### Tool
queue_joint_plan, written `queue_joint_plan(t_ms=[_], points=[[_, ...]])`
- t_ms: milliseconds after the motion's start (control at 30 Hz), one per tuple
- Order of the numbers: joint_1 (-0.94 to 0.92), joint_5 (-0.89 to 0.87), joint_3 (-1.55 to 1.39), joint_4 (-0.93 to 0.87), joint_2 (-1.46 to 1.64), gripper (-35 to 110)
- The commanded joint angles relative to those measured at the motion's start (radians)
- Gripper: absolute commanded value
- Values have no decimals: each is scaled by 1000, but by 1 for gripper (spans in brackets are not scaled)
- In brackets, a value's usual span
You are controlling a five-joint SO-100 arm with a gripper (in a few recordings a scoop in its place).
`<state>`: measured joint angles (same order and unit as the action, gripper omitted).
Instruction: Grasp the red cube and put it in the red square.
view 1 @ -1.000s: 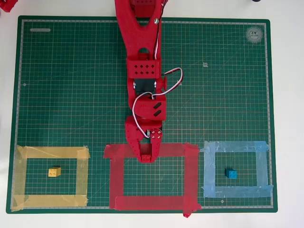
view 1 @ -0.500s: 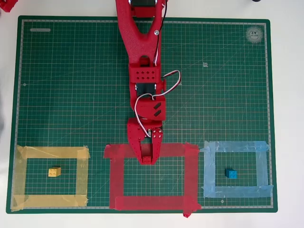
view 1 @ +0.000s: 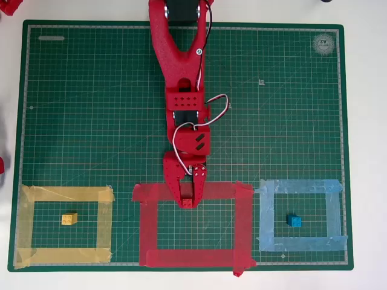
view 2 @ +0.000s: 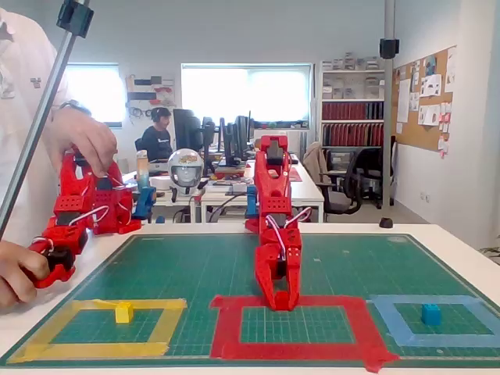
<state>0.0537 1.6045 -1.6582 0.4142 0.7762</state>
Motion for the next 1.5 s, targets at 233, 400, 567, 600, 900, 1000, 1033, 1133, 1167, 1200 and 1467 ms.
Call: queue_joint_plan(t_ms=[233, 400, 567, 600, 900, 1000, 1033, 1133, 1167, 1200, 1467], points=[[21, 15, 123, 23, -40, 1], [21, 15, 155, 23, -63, 1], [23, 15, 175, 23, -78, 1], [25, 15, 176, 23, -80, 1], [25, 23, 198, 23, -97, 1], [25, 25, 198, 23, -97, 1], [25, 25, 198, 23, -97, 1], [25, 25, 198, 23, -97, 2], [25, 25, 198, 23, -97, 2], [25, 25, 198, 23, -97, 5], [18, 25, 189, 23, -84, 20]])
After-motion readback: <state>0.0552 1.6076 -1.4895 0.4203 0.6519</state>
